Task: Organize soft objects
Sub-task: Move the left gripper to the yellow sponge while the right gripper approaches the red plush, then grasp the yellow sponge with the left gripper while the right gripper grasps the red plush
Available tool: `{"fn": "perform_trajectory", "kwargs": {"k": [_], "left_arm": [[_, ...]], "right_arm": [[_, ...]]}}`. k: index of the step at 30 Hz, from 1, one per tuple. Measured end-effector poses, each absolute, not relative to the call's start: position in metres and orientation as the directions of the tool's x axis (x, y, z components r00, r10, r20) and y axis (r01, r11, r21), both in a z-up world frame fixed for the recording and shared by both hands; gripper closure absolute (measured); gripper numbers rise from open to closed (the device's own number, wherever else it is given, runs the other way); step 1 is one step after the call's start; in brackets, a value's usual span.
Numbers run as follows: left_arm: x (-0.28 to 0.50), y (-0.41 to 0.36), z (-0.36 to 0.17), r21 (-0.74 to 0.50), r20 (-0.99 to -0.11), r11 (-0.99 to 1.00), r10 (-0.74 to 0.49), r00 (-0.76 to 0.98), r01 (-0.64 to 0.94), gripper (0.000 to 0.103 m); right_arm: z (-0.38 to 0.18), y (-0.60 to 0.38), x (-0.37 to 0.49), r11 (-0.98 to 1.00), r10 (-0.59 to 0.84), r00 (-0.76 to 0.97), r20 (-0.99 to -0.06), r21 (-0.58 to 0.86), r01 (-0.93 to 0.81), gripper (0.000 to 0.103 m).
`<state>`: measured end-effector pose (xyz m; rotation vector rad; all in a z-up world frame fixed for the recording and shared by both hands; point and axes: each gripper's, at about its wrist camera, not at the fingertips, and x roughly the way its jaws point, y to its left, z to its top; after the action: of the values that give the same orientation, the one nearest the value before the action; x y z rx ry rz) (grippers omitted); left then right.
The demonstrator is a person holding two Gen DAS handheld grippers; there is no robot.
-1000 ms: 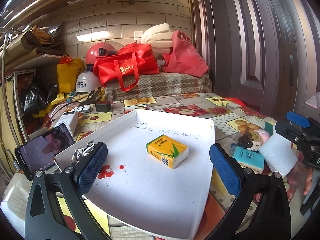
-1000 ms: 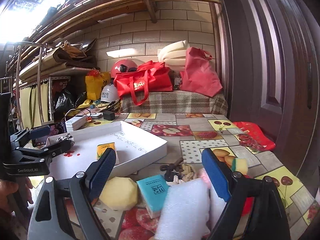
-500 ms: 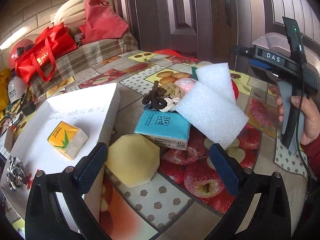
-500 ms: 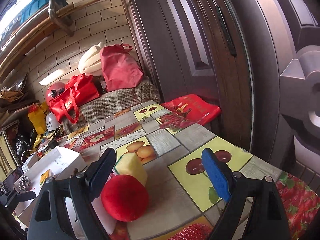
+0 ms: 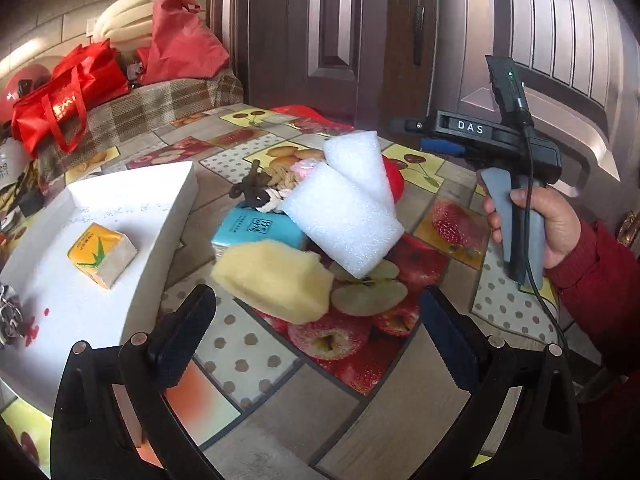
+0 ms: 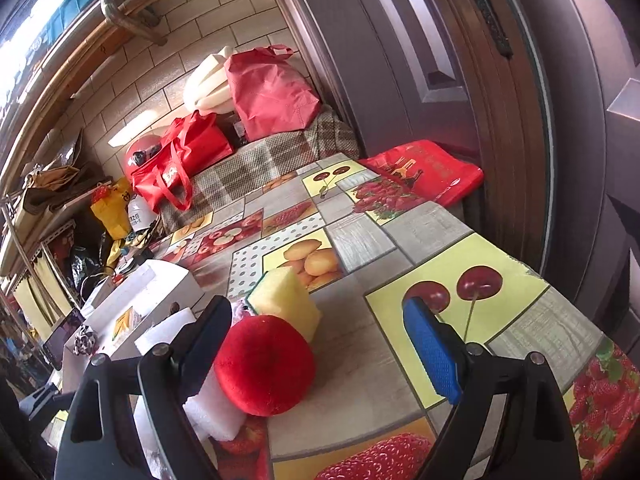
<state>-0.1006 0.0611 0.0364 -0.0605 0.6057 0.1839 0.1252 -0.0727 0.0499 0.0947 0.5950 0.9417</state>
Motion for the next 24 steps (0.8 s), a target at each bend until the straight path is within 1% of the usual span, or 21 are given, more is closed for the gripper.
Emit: {"fn": "perform_trajectory", "kwargs": {"k": [1, 3, 5, 8, 13, 15, 17, 18, 19, 20, 24], "left_arm": [[-0.096, 0.065, 0.035, 0.01, -0.582, 0.976, 0.182, 0.793, -0.216, 0.001], [-0.082, 0.073, 0.028, 0.008, -0.626, 0.969, 0.196, 0.755, -0.245, 0.001], [-0.071, 0.08, 0.022, 0.006, -0.655, 0.97, 0.188, 0.732, -0.244, 0.001], [-0.063, 0.079, 0.016, 0.013, -0.675, 0.975, 0.17, 0.718, -0.22, 0.001], [-0.073, 0.069, 0.012, -0.006, -0.697, 0.986, 0.116, 0.708, -0.168, 0.001], [-0.08, 0.064, 0.011, -0.003, -0.704, 0.988, 0.109, 0.702, -0.157, 0.007], [-0.082, 0.063, 0.011, -0.007, -0.709, 0.989, 0.102, 0.698, -0.151, 0.027], [-0.081, 0.063, 0.01, -0.011, -0.715, 0.989, 0.096, 0.692, -0.148, 0.032], [-0.078, 0.064, 0.008, -0.017, -0.727, 0.99, 0.086, 0.681, -0.143, 0.041], [-0.076, 0.064, 0.006, -0.017, -0.738, 0.99, 0.082, 0.67, -0.14, 0.043], [-0.072, 0.059, 0.006, 0.013, -0.737, 0.992, 0.094, 0.669, -0.125, 0.046]], "right_arm": [[0.049, -0.065, 0.122, 0.582, 0.786, 0.422, -0.452, 0.312, -0.751, 0.015], [0.046, -0.052, 0.117, 0.564, 0.787, 0.392, -0.477, 0.296, -0.771, 0.015], [0.041, -0.042, 0.119, 0.561, 0.778, 0.366, -0.511, 0.301, -0.771, 0.015], [0.033, -0.035, 0.127, 0.573, 0.758, 0.335, -0.56, 0.327, -0.751, 0.015], [0.029, -0.041, 0.135, 0.556, 0.778, 0.295, -0.555, 0.391, -0.733, 0.015], [0.028, -0.04, 0.134, 0.55, 0.779, 0.284, -0.56, 0.391, -0.738, 0.015], [0.029, -0.036, 0.132, 0.548, 0.774, 0.281, -0.567, 0.379, -0.746, 0.016], [0.03, -0.035, 0.13, 0.548, 0.772, 0.282, -0.57, 0.371, -0.75, 0.016], [0.03, -0.034, 0.129, 0.549, 0.769, 0.285, -0.572, 0.364, -0.752, 0.016], [0.031, -0.034, 0.128, 0.55, 0.768, 0.288, -0.571, 0.359, -0.754, 0.016], [0.027, -0.034, 0.129, 0.556, 0.76, 0.277, -0.589, 0.368, -0.745, 0.016]]}}
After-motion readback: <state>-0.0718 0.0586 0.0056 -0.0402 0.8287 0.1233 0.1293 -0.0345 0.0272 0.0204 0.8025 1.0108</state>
